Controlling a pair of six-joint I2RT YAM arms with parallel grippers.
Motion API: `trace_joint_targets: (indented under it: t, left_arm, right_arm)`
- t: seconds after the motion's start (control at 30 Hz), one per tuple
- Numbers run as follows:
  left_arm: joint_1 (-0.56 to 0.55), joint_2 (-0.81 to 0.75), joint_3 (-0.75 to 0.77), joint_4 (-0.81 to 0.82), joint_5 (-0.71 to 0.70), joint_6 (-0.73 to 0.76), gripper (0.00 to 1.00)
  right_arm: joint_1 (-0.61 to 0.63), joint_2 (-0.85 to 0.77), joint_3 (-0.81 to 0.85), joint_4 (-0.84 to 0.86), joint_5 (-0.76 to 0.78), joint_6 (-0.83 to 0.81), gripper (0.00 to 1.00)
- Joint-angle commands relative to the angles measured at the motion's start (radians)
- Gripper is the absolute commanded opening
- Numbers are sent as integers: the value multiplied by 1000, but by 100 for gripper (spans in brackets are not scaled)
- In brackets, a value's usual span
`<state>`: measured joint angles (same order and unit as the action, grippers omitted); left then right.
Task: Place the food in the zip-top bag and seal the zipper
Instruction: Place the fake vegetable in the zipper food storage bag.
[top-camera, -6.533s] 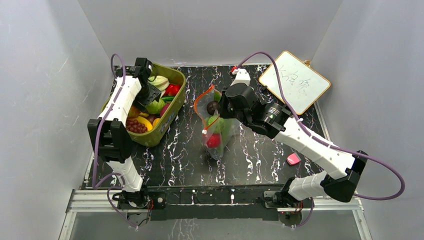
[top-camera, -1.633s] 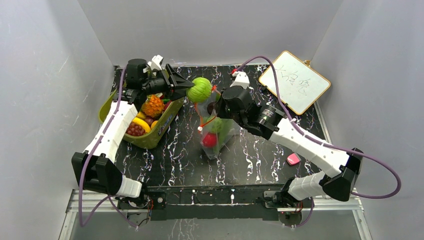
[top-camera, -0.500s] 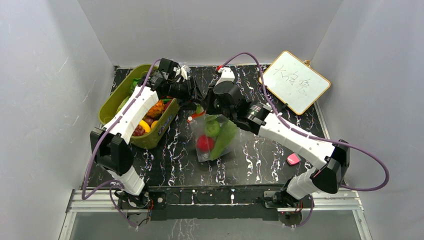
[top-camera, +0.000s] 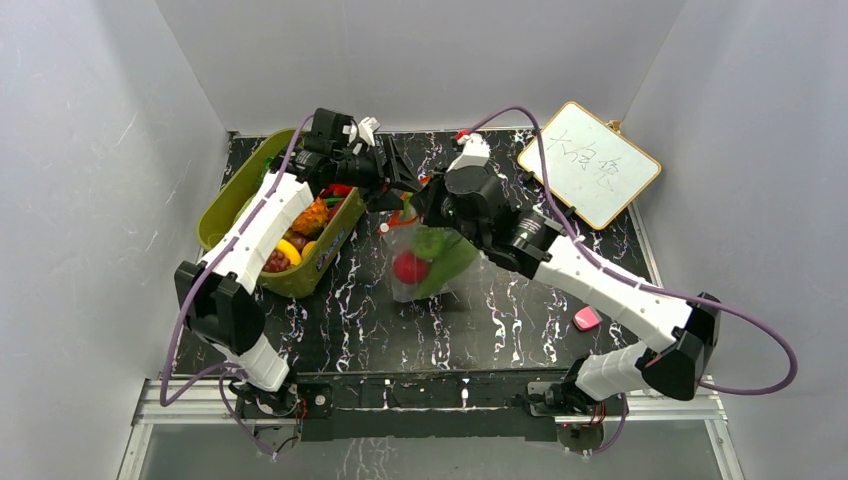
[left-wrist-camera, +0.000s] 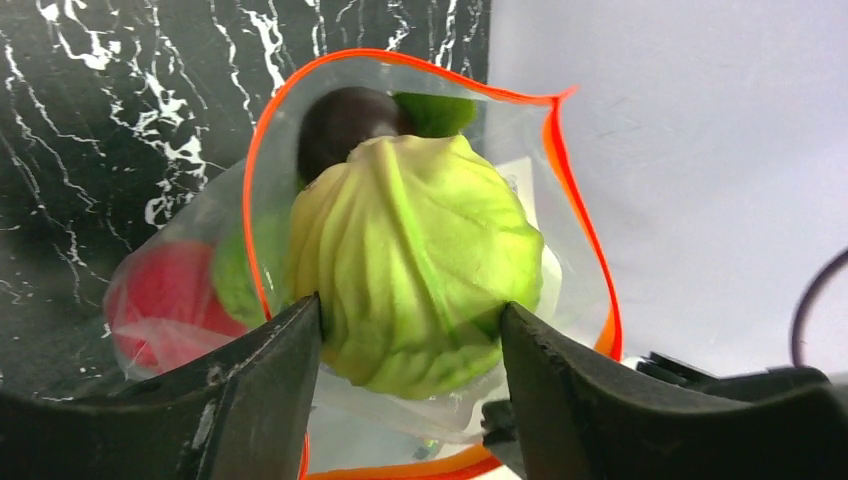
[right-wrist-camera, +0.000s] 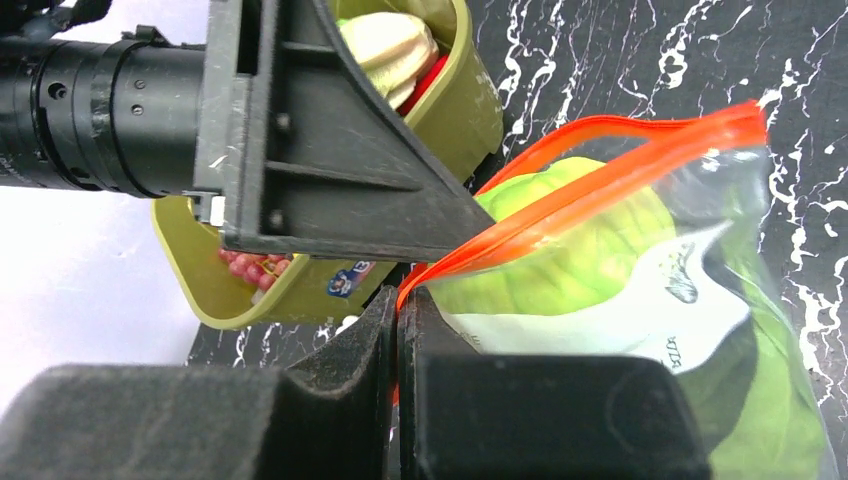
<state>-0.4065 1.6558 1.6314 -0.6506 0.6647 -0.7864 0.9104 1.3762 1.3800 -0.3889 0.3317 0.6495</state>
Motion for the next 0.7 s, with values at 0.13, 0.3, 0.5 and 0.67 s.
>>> trace_joint_targets:
  t: [0.13,0.3,0.5,0.67]
  left_arm:
    - [3,-126,65,-7,36,-24,65]
    - [5,-135,107,-83,-31,59,64]
    - [5,-183,203,-177,-157,258,62]
    - [5,-309,87,-129,-135,365,58]
  right_arm:
    - [-8,-120,-75,140,61,53,0]
    - [-10,-148,-107,177,70,56,0]
    - [-11,-168,-111,190,80,46,0]
    - [-12,-177,-112,206,97,60,0]
